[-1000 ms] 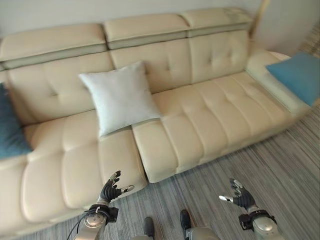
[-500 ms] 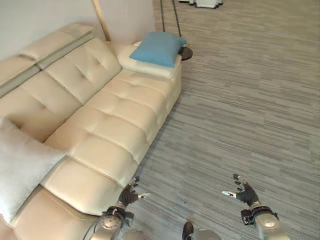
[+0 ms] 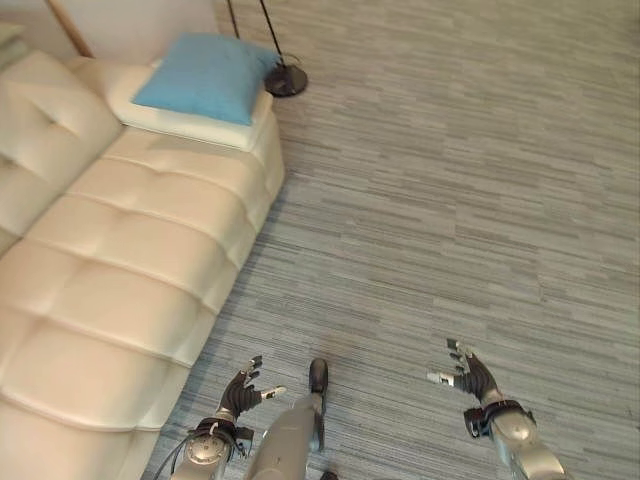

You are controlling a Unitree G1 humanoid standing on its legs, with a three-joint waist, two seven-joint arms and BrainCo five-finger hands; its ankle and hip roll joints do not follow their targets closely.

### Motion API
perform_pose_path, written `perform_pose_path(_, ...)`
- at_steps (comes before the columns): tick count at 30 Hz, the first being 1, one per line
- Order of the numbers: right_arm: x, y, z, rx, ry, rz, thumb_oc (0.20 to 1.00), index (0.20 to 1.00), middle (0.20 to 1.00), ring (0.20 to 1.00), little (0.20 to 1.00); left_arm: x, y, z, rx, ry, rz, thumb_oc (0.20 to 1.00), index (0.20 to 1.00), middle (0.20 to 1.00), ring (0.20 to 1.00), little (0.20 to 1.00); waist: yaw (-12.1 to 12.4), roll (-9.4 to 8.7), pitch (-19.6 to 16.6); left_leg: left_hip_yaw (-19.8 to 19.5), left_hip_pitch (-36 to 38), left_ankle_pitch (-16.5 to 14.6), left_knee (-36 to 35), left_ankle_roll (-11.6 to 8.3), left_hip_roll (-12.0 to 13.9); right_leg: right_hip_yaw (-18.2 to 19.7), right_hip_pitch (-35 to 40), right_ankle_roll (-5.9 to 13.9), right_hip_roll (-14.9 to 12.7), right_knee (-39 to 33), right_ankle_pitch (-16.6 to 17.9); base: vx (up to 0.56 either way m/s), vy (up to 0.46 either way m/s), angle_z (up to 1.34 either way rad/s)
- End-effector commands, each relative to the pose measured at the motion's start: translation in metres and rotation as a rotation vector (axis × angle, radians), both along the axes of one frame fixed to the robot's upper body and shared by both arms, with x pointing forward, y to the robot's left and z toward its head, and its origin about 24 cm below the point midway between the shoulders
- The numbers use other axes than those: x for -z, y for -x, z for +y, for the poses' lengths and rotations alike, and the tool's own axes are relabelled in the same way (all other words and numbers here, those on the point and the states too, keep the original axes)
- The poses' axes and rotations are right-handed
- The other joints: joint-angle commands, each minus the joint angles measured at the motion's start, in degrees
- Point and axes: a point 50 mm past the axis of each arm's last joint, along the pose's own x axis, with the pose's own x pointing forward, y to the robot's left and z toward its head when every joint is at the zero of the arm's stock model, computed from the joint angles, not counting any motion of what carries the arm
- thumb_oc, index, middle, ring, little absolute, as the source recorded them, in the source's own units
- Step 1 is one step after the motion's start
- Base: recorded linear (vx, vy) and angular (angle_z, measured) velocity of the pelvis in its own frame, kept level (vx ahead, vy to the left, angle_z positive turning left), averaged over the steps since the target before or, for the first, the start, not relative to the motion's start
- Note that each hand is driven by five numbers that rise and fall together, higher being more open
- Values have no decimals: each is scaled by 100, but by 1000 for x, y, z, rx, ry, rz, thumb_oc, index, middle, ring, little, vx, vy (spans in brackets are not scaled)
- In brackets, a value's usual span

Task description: Pick up all the scattered cushions and arrange them neatly on the sofa.

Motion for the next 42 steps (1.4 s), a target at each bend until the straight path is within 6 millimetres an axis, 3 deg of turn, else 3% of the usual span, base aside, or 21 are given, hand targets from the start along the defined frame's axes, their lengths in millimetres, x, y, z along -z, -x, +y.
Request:
perform_pose_path(1, -17, -8, -3, -51, 31, -91, 1000, 1000, 1000, 1000, 1000, -22, -27, -3, 48, -15, -144, 1000, 1000, 1000, 1000, 1000, 118, -199, -277, -254, 264, -88, -190, -1650, 658, -59, -665, 746, -1645, 160, 580, 197, 128, -25)
perform_pose_path(3, -18, -12, 2, -73, 20, -99, 1000, 1000, 1000, 1000, 1000, -26, -31, -2, 59, -18, -163, 1000, 1000, 1000, 1000, 1000, 97, -221, -241, -162, 416, -266, -131, -1513, 588, 29, -992, 915, -1790, 884, 1146, 300, 178, -58)
perform_pose_path(7, -20, -17, 12, -84, -5, -118, 1000, 1000, 1000, 1000, 1000, -31, -37, 0, 68, -30, -185, 1000, 1000, 1000, 1000, 1000, 47, -134, -198, -92, 936, -651, -167, -1327, 480, -224, -1520, 930, -2014, 1441, 1554, 296, 146, 13)
perform_pose_path(8, -21, -18, 12, -90, -4, -123, 1000, 1000, 1000, 1000, 1000, -31, -37, 0, 67, -32, -187, 1000, 1000, 1000, 1000, 1000, -18, -39, -192, -176, 1221, -750, -298, -1305, 448, -362, -1870, 808, -1911, 1271, 1370, 280, 99, 39)
perform_pose_path(9, -21, -18, 12, -90, -4, -123, 1000, 1000, 1000, 1000, 1000, -31, -37, 0, 67, -31, -186, 1000, 1000, 1000, 1000, 1000, -27, -46, -184, -182, 1234, -758, -300, -1307, 437, -368, -1867, 808, -1923, 1299, 1343, 362, 88, 25)
perform_pose_path(11, -24, -21, 12, -96, 3, -130, 1000, 1000, 1000, 1000, 1000, -31, -35, 2, 61, -38, -183, 1000, 1000, 1000, 1000, 1000, -84, 54, -120, -214, 1551, -876, -416, -1323, 452, -777, -2197, 711, -1929, 818, 1000, 294, 21, 22)
perform_pose_path(17, -25, -20, 10, -107, 23, -130, 1000, 1000, 1000, 1000, 1000, -29, -33, -1, 78, -39, -177, 1000, 1000, 1000, 1000, 1000, -338, 81, 67, -454, 2080, -1146, -475, -1390, 322, -751, -2789, 775, -1772, 5, 1270, 251, -66, 6)
perform_pose_path(22, -18, -9, 2, -83, 27, -96, 1000, 1000, 1000, 1000, 1000, -23, -29, -6, 90, -31, -152, 1000, 1000, 1000, 1000, 1000, -380, 34, -46, -589, 2159, -1343, -183, -1588, 241, -673, -2335, 655, -1728, -395, 1271, 203, -130, 71)
perform_pose_path(24, -18, -7, -2, -68, 33, -93, 1000, 1000, 1000, 1000, 1000, -22, -28, -8, 89, -20, -149, 1000, 1000, 1000, 1000, 1000, -409, 51, -84, -585, 2073, -1285, 83, -1738, 319, -776, -2162, 589, -1722, -501, 1241, 129, -141, 61)
perform_pose_path(27, -21, -5, -10, -58, 44, -98, 1000, 1000, 1000, 1000, 1000, -22, -31, -11, 95, -17, -153, 1000, 1000, 1000, 1000, 1000, -435, 29, -58, -456, 1686, -1053, 1073, -1952, 535, -873, -1819, 377, -1675, -612, 1036, 212, -168, 63)
perform_pose_path(28, -20, -3, -14, -45, 46, -89, 1000, 1000, 1000, 1000, 1000, -22, -32, -12, 91, -11, -151, 1000, 1000, 1000, 1000, 1000, -446, 24, -36, -233, 1472, -991, 1098, -1936, 733, -948, -1678, 318, -1677, -627, 878, 204, -72, 49)
perform_pose_path(32, -19, 1, -18, -31, 55, -82, 1000, 1000, 1000, 1000, 1000, -22, -33, -13, 103, -16, -149, 1000, 1000, 1000, 1000, 1000, -420, -30, -73, -18, 1205, -1040, 632, -1810, 842, -991, -1538, 312, -1672, -665, 721, 173, -21, 10)
perform_pose_path(35, -19, 1, -19, -24, 63, -77, 1000, 1000, 1000, 1000, 1000, -24, -35, -11, 101, -35, -156, 1000, 1000, 1000, 1000, 1000, -327, -70, -48, -27, 778, -584, 267, -1880, 976, -937, -1305, 304, -1547, -700, 556, 193, -12, 17)
perform_pose_path(38, -17, 0, -15, -32, 55, -68, 1000, 1000, 1000, 1000, 1000, -24, -33, -7, 78, -38, -154, 1000, 1000, 1000, 1000, 1000, -252, -105, -27, -177, 580, -379, 260, -1948, 1056, -809, -1138, 306, -1485, -658, 439, 316, 26, -21)
perform_pose_path(42, -14, 3, -13, -40, 57, -56, 1000, 1000, 1000, 1000, 1000, -23, -31, -4, 67, -43, -146, 1000, 1000, 1000, 1000, 1000, -266, -86, -141, 71, 776, -169, -195, -1945, 1086, -720, -1021, 377, -1484, -458, 343, 415, 160, -18)
